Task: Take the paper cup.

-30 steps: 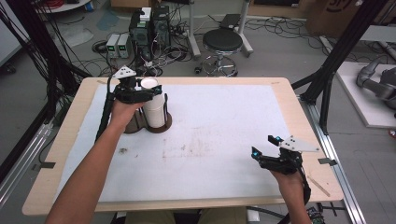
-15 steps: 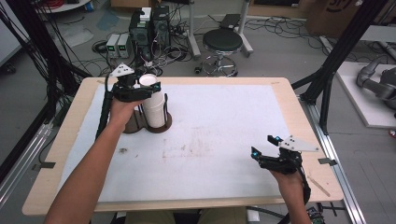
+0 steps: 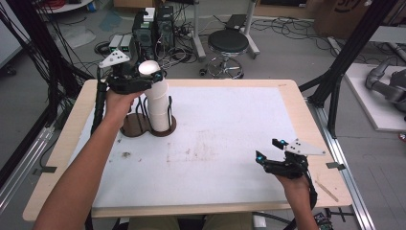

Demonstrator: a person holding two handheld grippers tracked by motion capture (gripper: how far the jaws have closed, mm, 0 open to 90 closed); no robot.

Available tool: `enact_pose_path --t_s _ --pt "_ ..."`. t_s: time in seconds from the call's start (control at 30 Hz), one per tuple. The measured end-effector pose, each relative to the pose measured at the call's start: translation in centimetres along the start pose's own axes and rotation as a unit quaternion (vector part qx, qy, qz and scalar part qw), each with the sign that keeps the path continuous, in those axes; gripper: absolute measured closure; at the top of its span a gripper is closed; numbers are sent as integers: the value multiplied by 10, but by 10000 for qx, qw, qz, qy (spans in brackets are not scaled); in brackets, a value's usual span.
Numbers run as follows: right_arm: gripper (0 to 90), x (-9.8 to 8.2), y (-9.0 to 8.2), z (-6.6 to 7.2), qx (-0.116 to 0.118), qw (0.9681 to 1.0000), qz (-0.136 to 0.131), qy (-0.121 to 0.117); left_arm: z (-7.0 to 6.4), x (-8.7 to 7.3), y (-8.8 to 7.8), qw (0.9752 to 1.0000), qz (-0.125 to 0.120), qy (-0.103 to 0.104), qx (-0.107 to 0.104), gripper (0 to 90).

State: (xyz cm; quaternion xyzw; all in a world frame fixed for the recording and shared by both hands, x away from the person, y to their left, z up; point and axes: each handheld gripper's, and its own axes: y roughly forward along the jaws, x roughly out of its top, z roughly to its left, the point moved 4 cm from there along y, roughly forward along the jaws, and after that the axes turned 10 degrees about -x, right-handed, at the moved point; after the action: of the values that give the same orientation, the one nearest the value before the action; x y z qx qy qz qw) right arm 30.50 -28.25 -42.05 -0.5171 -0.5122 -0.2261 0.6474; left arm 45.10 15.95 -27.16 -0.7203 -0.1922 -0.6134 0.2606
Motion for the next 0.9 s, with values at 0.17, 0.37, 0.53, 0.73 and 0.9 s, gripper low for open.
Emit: enact_pose_path --t_s 0.17,0.37,0.53,0.73,0.9 --pt "199 2 -2 1 -5 10000 -52 -15 -11 20 -9 9996 -234 147 -101 335" --pt "199 4 -2 3 85 9999 -81 14 -31 31 -9 9983 -286 208 -459 336" --pt "198 5 2 8 209 9997 -69 -49 -52 25 -4 9958 -274 244 -834 336" --pt "198 5 4 11 332 9994 -34 -53 -69 15 2 9924 -250 211 -1186 335" --pt "198 8 4 13 451 9989 -128 -58 -83 -1 9 9893 -149 281 -1424 335"
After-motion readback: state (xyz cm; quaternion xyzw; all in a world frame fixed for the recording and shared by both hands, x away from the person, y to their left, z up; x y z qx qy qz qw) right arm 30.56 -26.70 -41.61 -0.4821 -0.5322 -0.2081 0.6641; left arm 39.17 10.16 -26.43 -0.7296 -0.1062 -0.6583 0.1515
